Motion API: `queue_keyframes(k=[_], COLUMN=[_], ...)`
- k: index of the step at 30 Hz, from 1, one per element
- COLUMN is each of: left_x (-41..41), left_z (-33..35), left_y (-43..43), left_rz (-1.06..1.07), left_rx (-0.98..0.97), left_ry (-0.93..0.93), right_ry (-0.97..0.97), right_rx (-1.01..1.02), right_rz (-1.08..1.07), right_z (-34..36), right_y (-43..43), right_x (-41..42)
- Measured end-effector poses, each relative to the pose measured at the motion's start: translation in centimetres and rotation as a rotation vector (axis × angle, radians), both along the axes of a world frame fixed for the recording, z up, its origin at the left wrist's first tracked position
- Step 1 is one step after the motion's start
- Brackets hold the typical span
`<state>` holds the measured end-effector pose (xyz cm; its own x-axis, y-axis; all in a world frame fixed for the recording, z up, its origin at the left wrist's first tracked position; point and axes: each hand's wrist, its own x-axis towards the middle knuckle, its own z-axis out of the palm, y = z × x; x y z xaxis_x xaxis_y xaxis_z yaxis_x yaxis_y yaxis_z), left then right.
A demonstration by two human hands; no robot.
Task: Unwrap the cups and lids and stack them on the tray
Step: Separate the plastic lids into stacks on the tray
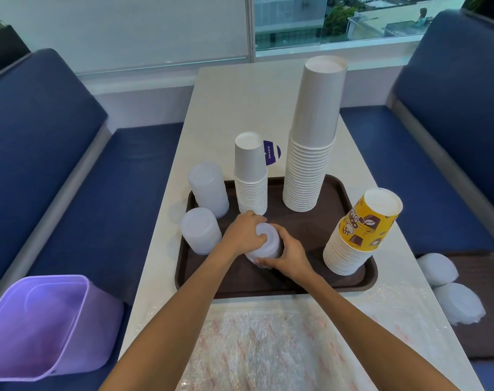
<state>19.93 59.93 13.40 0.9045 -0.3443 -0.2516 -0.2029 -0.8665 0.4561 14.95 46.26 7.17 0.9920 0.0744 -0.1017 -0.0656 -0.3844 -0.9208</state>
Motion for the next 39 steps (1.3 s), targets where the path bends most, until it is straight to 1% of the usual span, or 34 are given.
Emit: queue_keyframes(k=[5,12,17,22,25,27,30,31,35,37,39], left_x=[0.5,0.3,0.4,0.2,0.2,0.3,0.4,0.5,0.3,0.0,-0.5], left_z=[0.3,0.6,1.2,2.4,3.4,4.4,5.6,5.7,4.8,4.1,3.5], left_y=[0.0,0.4,0.6,1.1,2.0,3.3,6.0,7.0,10.4,11.1,11.3], left_rz=[-0.017,-0.044,0.012,0.078,0.203,0.349,0.605,0.687,0.957,1.022,1.032], left_rx=[0.075,0.081,-0.041,-0.189,-0.377,-0.519,-0.65,-0.664,-0.614,-0.594,-0.542], left_ry=[0.039,0.01,0.007,0.103,0.059,0.014,-0.018,-0.024,-0.069,-0.074,-0.075], right_ry=[-0.002,-0.012,0.006,0.024,0.024,0.004,-0.03,-0.035,-0.034,-0.034,-0.043], right_rx=[-0.017,-0.041,-0.063,-0.054,-0.071,-0.103,-0.172,-0.203,-0.29,-0.301,-0.303], right_rz=[0.02,0.039,0.058,0.057,0.04,0.029,0.029,0.036,0.056,0.056,0.059], right_z=[0.0,0.3,0.3,0.7,0.8,0.8,0.8,0.8,1.1,1.2,1.4], right_y=[0.0,0.0,-0.1,-0.1,-0.3,-0.3,-0.3,-0.3,-0.2,-0.1,0.0], right_x=[0.1,0.0,0.0,0.0,0.0,0.0,0.1,0.2,0.4,0.5,0.4])
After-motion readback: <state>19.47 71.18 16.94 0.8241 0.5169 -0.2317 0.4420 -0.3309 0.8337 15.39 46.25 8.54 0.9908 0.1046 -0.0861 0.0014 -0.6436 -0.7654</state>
